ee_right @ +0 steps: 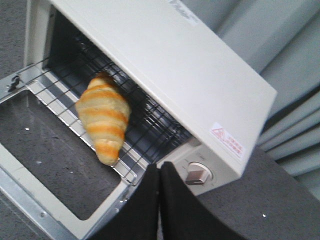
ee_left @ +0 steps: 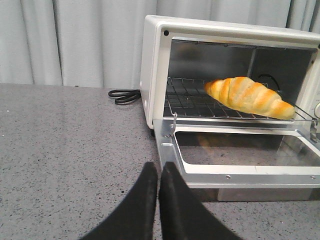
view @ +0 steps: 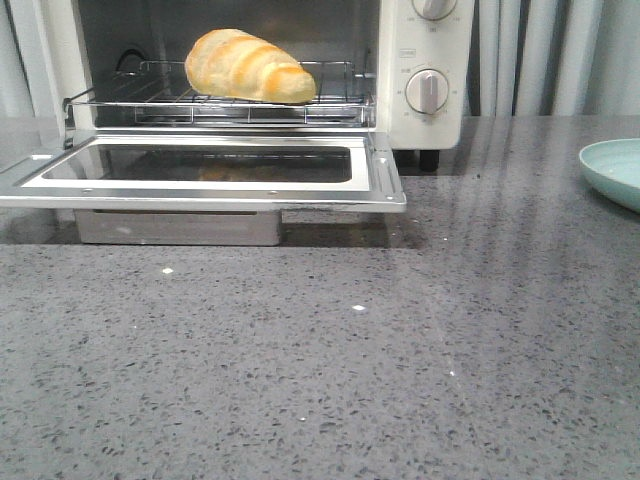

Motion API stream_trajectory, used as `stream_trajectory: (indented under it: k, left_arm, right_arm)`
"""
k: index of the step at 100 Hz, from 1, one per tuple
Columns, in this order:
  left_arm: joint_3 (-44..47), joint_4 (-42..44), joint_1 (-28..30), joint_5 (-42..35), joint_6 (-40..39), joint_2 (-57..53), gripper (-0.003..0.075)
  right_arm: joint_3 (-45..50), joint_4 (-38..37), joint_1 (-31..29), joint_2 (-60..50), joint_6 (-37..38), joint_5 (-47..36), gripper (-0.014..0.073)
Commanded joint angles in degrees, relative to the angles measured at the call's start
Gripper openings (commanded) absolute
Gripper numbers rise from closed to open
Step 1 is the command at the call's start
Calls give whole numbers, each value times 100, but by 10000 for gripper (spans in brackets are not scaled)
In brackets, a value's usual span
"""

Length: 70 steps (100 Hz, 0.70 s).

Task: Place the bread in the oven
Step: 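Withdraw the right gripper out of the oven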

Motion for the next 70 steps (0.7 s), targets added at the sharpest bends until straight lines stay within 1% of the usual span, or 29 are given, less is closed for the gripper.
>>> stream_trajectory:
  k: [1,11,21,33,49,55,64,70]
  left_arm:
    - [-137,-90,13,-458,-42,-152,-21]
    - [-137,-90,13,-458,-42,-152,-21]
    - [-137,-90,13,-458,-42,-152,-21]
    - [-137,-90,13,-458,-42,-152,-21]
    - [-137,-90,13,-458,-42,-152,-21]
    - [-137,-90,13,-458,-42,-152,-21]
    - [-137,-90,13,-458,-42,-152,-21]
    - [-137,-90,13,-458,-42,-152,-21]
  right_arm:
    - [130,-441,-168,-405,123,279,-49]
    - [537,-441,-430,-614,171,279,-49]
    - [936,-441,-710,-813,311,110,-49]
    - [1307,-441,-902,-1009,310,-8,-49]
    - [1586,-441,-1028,-1174,310,27,-49]
    - [1620,-441,-1028,-1187,310,44,-49]
    - [1620,-425,-1028,-1186,310,285,-49]
    - [1620,-371,-1028,-1175,313,257,-49]
